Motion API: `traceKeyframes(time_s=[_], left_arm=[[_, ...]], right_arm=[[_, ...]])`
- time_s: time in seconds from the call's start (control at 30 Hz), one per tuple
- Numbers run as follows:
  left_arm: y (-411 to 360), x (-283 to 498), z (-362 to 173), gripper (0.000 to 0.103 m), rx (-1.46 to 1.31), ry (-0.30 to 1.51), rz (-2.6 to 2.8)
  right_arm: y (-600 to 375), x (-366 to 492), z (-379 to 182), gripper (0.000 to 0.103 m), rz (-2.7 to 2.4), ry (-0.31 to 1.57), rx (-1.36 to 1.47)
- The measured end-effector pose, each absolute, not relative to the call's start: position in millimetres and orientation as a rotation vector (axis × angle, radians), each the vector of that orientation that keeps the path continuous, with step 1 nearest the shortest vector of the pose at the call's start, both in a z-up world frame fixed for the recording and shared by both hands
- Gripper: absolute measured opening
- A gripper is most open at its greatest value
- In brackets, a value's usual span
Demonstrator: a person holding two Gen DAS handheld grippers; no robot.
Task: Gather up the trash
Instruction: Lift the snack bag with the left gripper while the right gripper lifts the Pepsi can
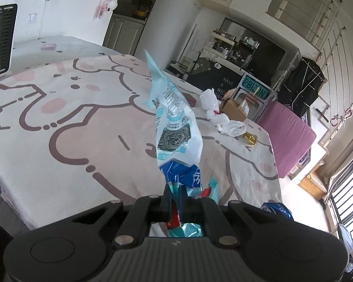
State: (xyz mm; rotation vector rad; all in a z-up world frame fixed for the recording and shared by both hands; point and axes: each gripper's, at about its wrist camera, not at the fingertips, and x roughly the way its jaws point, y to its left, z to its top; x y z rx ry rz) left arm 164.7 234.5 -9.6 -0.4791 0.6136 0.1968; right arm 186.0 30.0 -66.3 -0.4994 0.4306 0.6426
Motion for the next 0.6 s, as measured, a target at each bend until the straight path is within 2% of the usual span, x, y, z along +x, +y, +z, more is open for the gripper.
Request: traceKeyframes(time_s=[0.1, 0.2, 0.43, 0.6], left_arm=[[235, 165, -13, 0.005, -0.484, 0.620, 0.191], [234, 166, -15, 0.005, -0.485, 0.622, 0.186], [233, 167, -15, 0.005, -0.481, 0.622, 0.180], [231, 166, -13, 0.005, -0.476, 0.613, 0.182]], right_arm=[[27, 189, -67, 0.071, 0.650, 0.419, -0.479], [27, 189, -68, 0.059, 0.644, 0.395, -0.505], [29, 182, -66, 0.057, 0.641, 0.381, -0.543], [22, 178, -49, 0.056, 0.648, 0.389, -0.468]])
